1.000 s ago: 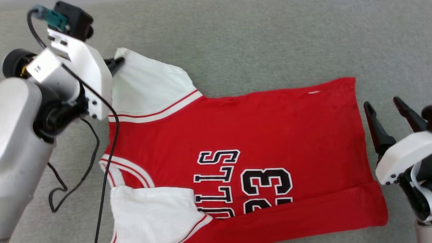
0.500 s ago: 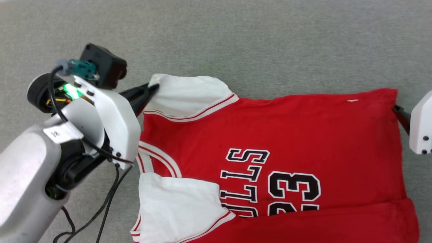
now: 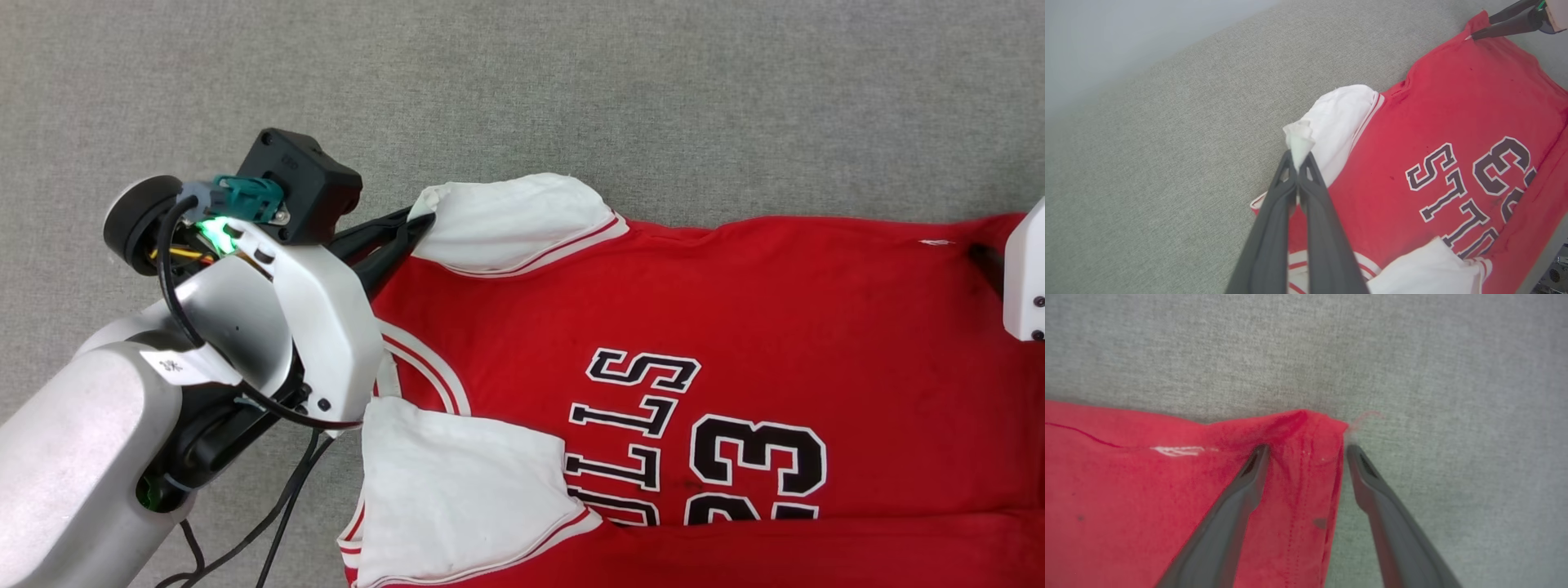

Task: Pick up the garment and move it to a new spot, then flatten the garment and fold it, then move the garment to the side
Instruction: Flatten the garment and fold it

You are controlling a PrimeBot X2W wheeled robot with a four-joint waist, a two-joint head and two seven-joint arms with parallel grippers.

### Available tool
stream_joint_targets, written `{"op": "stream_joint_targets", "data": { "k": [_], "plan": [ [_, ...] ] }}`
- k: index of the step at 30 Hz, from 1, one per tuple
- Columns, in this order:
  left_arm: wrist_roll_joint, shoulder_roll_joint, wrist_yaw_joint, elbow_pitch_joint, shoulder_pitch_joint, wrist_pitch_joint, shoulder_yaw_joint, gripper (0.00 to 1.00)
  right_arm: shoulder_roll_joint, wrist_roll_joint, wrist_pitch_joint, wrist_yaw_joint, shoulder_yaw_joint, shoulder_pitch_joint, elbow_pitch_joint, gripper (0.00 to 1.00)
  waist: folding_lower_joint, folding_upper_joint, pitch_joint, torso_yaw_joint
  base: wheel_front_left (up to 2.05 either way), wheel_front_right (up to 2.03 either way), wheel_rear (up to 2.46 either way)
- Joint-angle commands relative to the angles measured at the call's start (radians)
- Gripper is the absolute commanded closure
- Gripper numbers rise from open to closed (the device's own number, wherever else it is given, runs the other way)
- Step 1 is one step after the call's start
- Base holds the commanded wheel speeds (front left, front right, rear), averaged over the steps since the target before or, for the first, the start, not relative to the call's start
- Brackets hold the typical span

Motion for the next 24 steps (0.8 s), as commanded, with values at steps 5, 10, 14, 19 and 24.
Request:
{"op": "stream_joint_targets", "data": {
  "k": [5,10,14,19,24],
  "plan": [
    [0.002,-0.005,-0.001,-0.002,0.002,-0.004,-0.008,1.00,0.008,0.018,-0.025,-0.001,0.054,0.014,0.081,0.00,0.0001,0.0000,0.006,0.009,0.00,0.00,0.00],
    [-0.002,-0.012,0.001,0.017,0.016,-0.017,-0.010,1.00,0.005,0.022,-0.103,-0.001,0.047,0.002,0.128,1.00,0.0001,0.0000,-0.002,0.011,0.00,0.00,0.00],
    [-0.011,-0.016,0.010,0.047,0.033,-0.040,-0.001,1.00,0.015,0.028,-0.188,-0.001,0.016,-0.024,0.155,1.00,0.0001,0.0000,-0.030,0.007,0.00,0.00,0.00],
    [-0.020,-0.017,0.015,0.085,0.067,-0.076,0.008,1.00,0.019,0.051,-0.271,-0.001,-0.010,-0.021,0.166,1.00,0.0001,0.0000,-0.082,-0.002,0.00,0.00,0.00],
    [-0.032,-0.014,0.026,0.103,0.114,-0.107,0.014,1.00,0.019,0.077,-0.338,-0.001,-0.007,0.027,0.157,1.00,0.0001,0.0000,-0.145,-0.011,0.00,0.00,0.00]
  ]
}}
